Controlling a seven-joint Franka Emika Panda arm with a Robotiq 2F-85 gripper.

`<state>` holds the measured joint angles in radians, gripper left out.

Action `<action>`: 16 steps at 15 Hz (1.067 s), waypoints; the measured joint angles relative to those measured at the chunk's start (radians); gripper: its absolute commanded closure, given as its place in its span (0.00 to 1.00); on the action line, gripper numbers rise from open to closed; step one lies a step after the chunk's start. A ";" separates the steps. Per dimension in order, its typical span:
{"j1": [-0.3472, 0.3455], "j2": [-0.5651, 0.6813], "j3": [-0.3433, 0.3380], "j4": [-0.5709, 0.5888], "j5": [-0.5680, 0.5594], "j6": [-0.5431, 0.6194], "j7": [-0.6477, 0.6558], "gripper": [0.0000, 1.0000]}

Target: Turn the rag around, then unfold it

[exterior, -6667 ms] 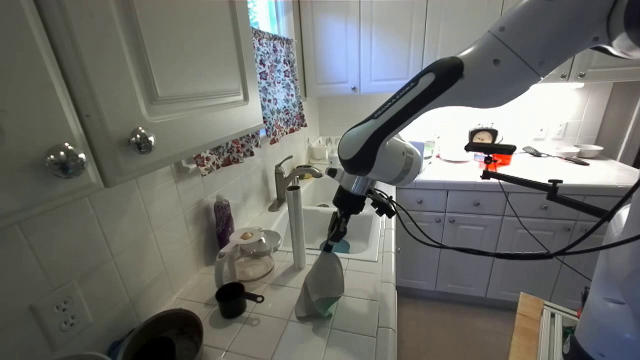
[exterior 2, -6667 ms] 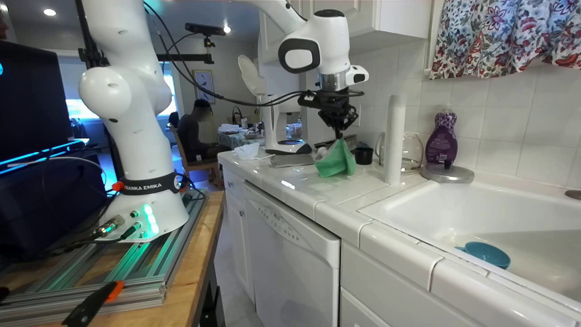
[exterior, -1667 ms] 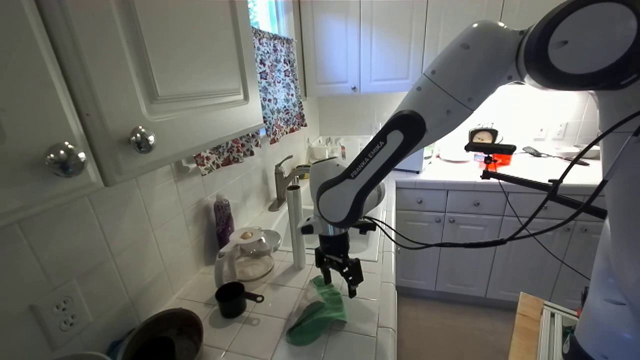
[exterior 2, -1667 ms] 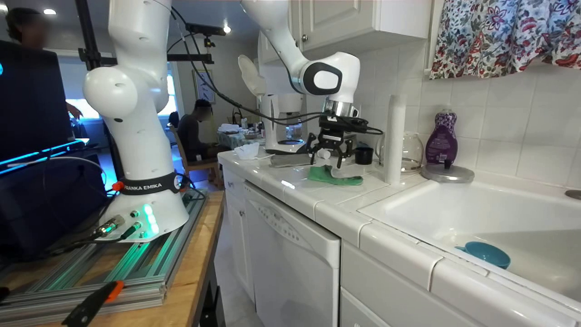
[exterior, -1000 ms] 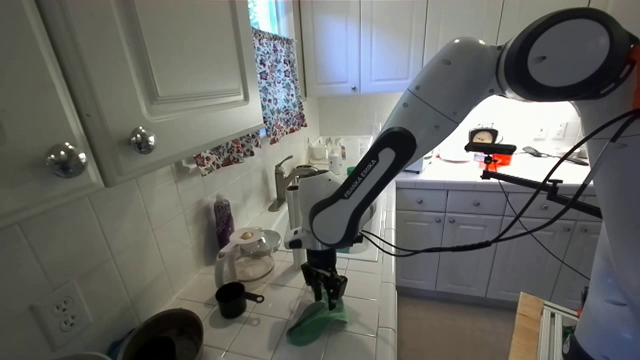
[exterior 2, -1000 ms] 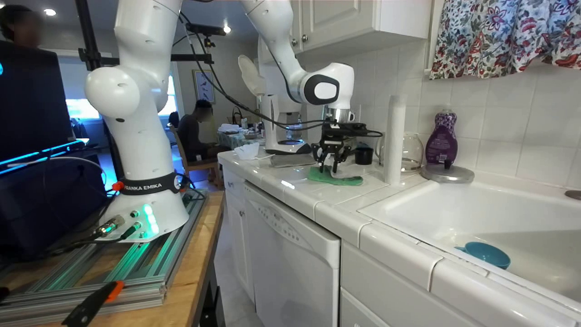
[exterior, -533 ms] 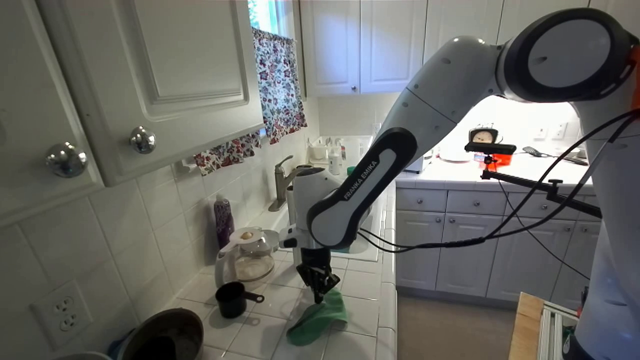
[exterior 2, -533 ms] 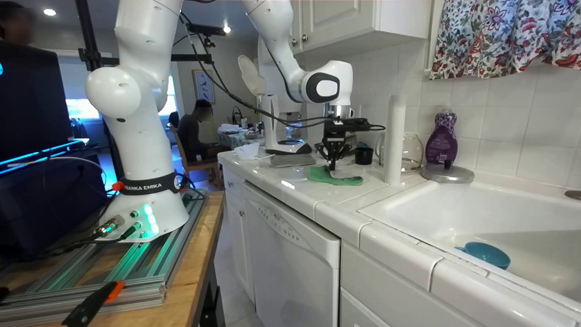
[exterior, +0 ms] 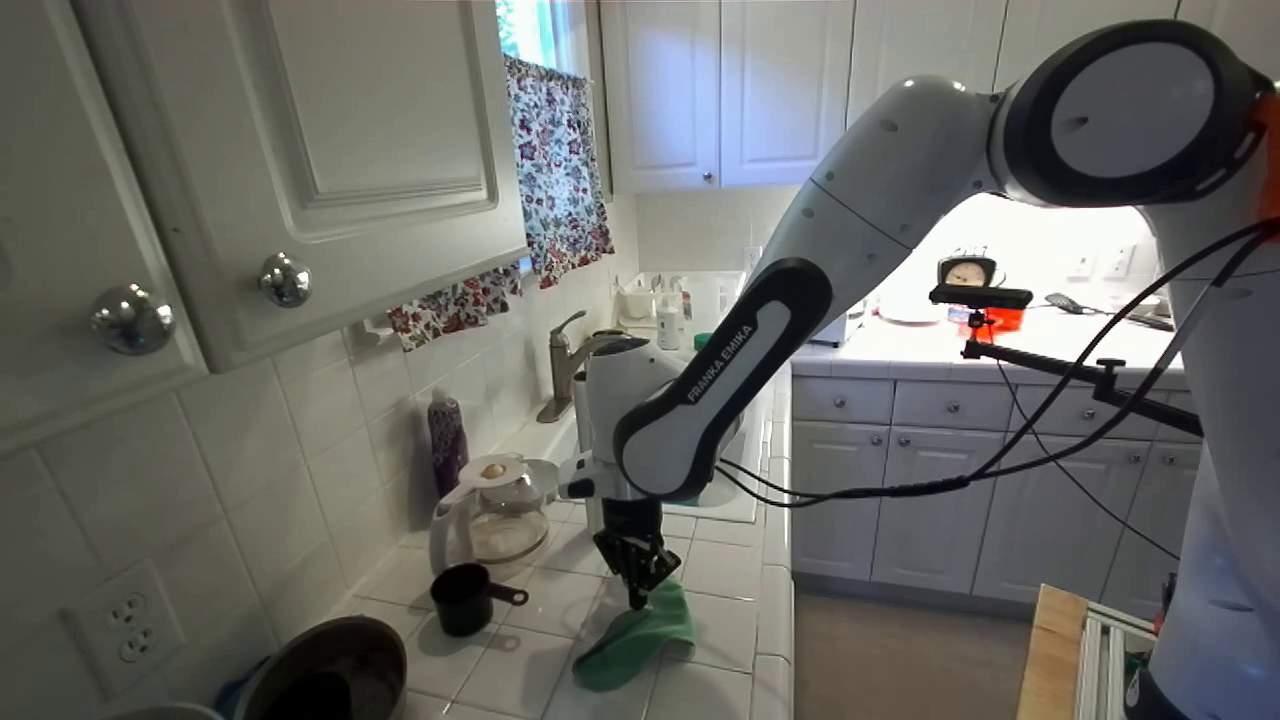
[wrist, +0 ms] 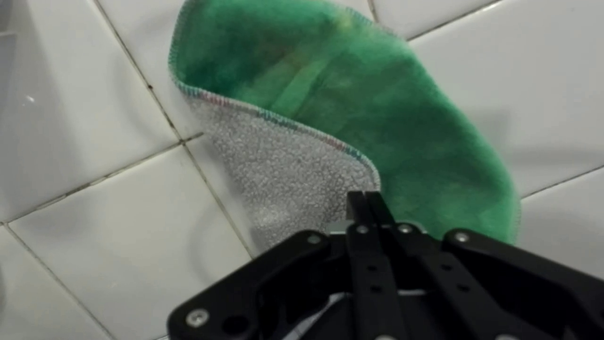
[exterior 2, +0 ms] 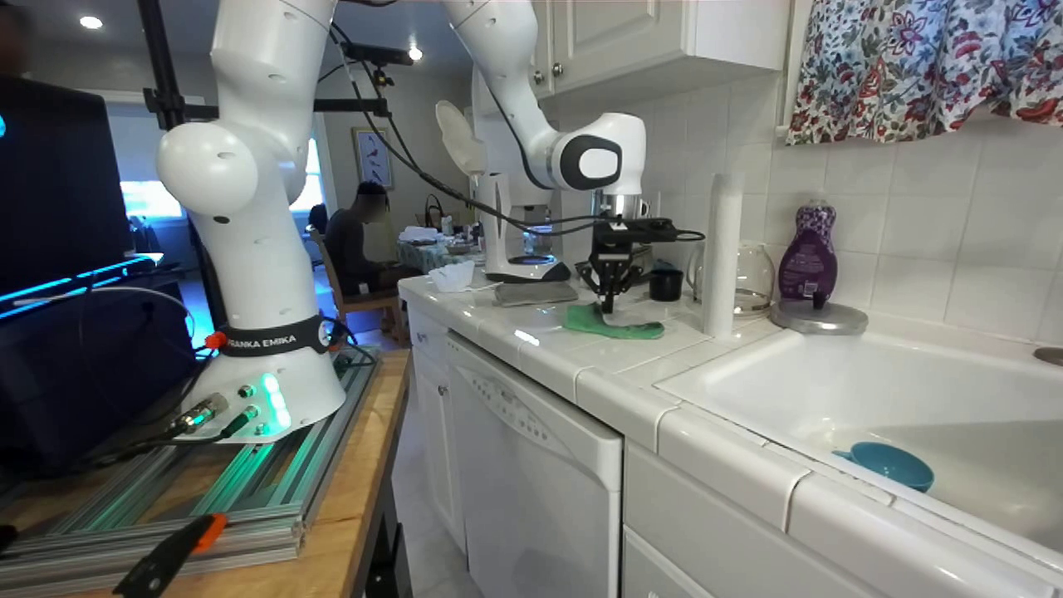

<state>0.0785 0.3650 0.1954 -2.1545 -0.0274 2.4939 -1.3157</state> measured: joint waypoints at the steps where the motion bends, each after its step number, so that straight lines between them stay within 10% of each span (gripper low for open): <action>1: 0.000 0.000 0.000 0.000 0.000 0.000 0.000 0.60; 9: 0.000 0.000 0.000 0.000 0.000 0.000 0.000 0.07; 11: 0.000 0.003 0.000 0.000 0.000 0.000 0.000 0.44; 16: 0.000 0.026 0.002 0.005 0.000 0.000 0.000 0.74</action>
<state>0.0790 0.3911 0.1969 -2.1496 -0.0274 2.4940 -1.3153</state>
